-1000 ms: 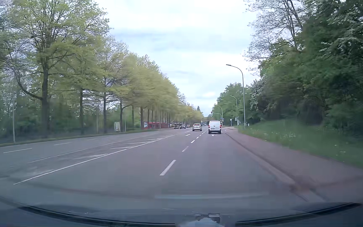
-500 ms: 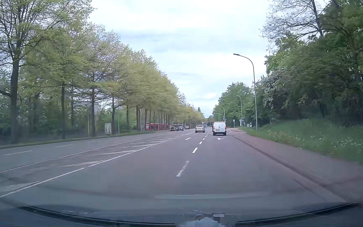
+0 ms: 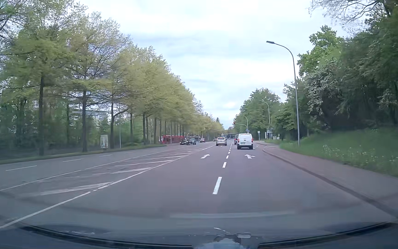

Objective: Follow the waypoints while adhering to traffic rules and regulations

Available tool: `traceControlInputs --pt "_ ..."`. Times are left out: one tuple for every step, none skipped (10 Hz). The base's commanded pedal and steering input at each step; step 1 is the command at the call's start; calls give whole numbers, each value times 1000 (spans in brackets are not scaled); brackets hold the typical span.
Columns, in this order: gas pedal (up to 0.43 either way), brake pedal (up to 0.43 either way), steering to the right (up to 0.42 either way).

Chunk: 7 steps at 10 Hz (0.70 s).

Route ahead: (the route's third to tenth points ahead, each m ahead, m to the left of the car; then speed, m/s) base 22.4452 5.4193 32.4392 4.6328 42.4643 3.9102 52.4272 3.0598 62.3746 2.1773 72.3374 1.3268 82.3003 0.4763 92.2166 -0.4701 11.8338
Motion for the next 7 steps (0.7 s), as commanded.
traceControlInputs --pt "0 0 3" --pt "0 0 5" --pt "0 0 8" --pt "0 0 9" --pt "0 0 9" --pt "0 0 9" --pt "0 0 9"
